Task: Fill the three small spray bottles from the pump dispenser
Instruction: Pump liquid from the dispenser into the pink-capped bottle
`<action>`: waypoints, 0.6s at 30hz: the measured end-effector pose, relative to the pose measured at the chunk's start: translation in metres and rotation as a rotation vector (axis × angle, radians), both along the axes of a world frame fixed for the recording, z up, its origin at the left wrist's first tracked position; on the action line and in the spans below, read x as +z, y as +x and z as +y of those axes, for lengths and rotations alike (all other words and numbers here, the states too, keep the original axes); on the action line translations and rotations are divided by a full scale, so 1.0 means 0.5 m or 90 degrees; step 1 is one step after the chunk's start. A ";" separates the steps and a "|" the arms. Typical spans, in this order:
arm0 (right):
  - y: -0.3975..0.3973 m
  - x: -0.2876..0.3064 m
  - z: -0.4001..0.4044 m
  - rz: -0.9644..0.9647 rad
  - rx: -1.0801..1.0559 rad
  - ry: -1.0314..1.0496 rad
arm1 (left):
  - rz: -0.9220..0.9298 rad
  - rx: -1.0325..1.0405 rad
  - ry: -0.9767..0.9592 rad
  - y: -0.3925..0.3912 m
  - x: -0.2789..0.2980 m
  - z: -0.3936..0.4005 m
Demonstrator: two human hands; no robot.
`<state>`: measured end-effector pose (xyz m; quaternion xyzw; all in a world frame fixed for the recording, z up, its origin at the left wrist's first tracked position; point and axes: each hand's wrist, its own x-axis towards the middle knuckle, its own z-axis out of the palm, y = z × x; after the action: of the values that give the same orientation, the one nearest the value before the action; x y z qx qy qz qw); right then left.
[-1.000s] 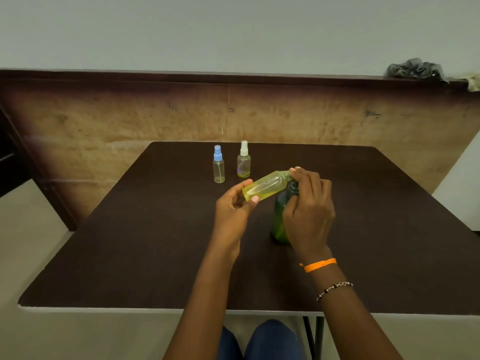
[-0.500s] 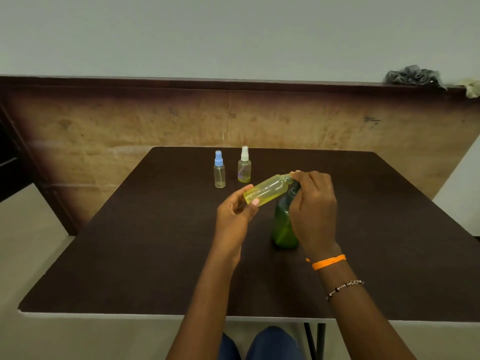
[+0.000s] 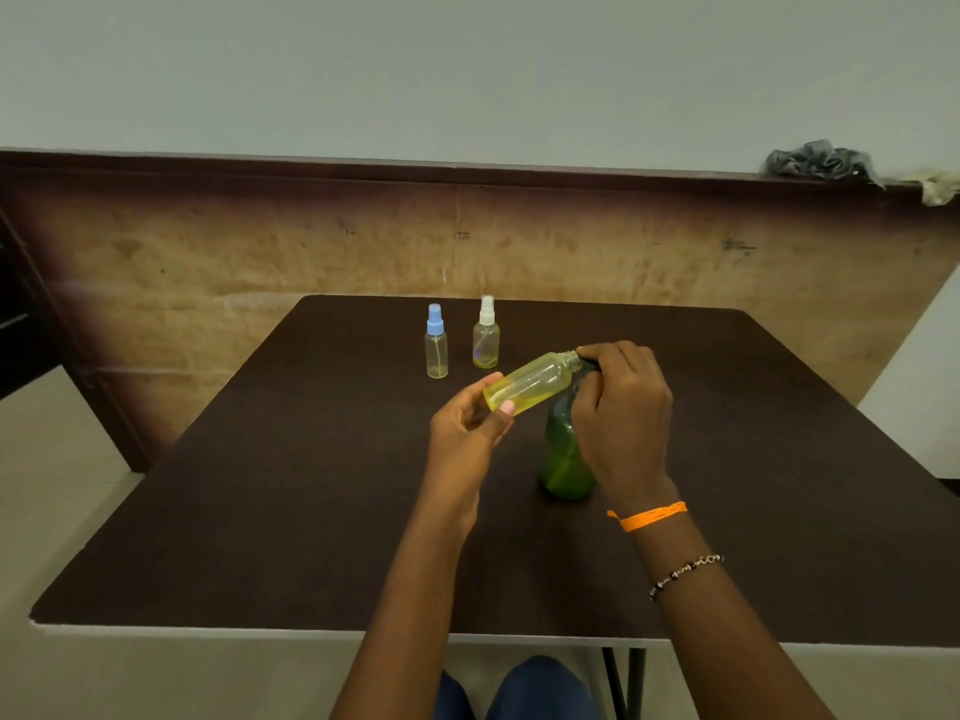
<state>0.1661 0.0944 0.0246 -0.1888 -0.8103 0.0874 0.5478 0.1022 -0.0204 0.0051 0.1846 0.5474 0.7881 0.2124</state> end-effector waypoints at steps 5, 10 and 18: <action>-0.011 -0.027 -0.004 0.024 -0.032 0.026 | -0.003 0.009 -0.007 -0.003 -0.003 0.005; -0.002 -0.007 0.003 -0.011 0.002 0.001 | -0.004 0.008 -0.004 -0.002 0.000 0.006; 0.000 -0.019 -0.007 0.038 0.031 -0.019 | -0.009 0.007 0.004 -0.002 0.001 0.008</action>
<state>0.1662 0.0910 0.0149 -0.1745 -0.7966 0.1184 0.5666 0.1011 -0.0163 0.0056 0.1767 0.5442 0.7923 0.2117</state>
